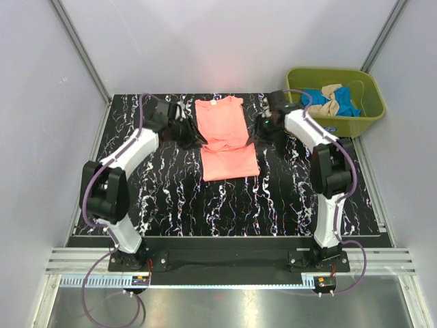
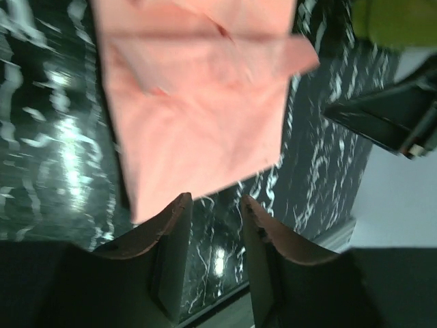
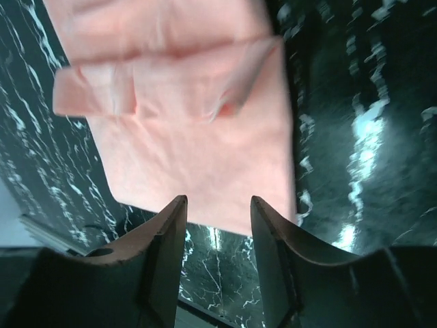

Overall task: Fold and stack the t-shirts
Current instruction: Fold the tshirt

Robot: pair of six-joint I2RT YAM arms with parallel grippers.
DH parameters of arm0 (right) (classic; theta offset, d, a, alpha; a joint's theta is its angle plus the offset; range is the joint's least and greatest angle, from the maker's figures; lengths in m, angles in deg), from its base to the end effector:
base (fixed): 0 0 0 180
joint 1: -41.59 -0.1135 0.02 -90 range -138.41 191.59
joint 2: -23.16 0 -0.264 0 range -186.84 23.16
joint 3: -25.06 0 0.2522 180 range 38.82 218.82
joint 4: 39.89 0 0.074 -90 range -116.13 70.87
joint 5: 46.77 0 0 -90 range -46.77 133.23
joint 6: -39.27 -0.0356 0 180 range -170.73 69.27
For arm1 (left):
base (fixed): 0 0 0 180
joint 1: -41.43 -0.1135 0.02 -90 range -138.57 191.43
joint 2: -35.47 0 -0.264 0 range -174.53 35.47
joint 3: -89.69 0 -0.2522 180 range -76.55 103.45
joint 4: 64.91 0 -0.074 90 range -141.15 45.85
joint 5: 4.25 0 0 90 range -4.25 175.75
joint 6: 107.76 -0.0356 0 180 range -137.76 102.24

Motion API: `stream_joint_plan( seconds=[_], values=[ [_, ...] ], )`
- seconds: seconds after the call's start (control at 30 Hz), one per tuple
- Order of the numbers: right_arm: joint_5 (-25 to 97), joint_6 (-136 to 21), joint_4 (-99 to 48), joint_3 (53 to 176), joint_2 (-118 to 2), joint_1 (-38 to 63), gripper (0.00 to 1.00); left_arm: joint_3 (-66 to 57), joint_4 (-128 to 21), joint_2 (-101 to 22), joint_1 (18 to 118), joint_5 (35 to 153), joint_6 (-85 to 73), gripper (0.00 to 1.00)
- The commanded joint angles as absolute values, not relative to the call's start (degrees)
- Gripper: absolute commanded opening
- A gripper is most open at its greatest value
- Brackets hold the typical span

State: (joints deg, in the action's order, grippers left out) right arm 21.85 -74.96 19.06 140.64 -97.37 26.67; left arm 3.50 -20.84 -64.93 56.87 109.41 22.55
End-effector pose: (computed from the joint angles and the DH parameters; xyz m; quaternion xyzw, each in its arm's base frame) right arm 0.4339 0.1290 0.2229 0.0359 0.9575 0.2446 0.1485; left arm 0.3680 -0.1165 0.2618 -0.1311 0.9149 -0.3247 0.2010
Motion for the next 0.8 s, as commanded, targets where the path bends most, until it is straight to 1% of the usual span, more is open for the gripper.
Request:
stream_joint_plan(
  seconds=[0.0, 0.07, 0.13, 0.2, 0.4, 0.63, 0.77],
  values=[
    [30.92, -78.58, 9.84, 134.45, -92.59, 19.28, 0.49, -6.29, -35.79, -64.46, 60.76, 113.69, 28.45, 0.37],
    [36.25, -78.77, 7.55, 133.22, -93.30, 15.50, 0.49, -8.78, -42.23, -65.95, 61.55, 115.55, 32.23, 0.35],
    [38.83, -78.42, 7.27, 134.26, -95.66, 13.73, 0.50, -8.79, -43.32, -68.14, 62.26, 114.85, 32.25, 0.34],
    [40.85, -78.42, 7.53, 135.32, -98.47, 12.85, 0.52, -7.30, -42.80, -70.08, 62.26, 114.67, 31.55, 0.34],
    [42.97, -76.31, 8.67, 138.84, -101.64, 12.59, 0.52, -4.66, -39.02, -73.69, 62.17, 113.79, 29.96, 0.32],
    [44.99, -76.05, 9.11, 142.52, -104.63, 12.32, 0.53, -7.91, -38.05, -74.13, 62.26, 113.27, 29.44, 0.31],
    [48.14, -76.04, 9.29, 145.95, -106.92, 11.97, 0.54, -8.61, -36.47, -74.48, 62.35, 112.65, 27.95, 0.30]
  ],
)
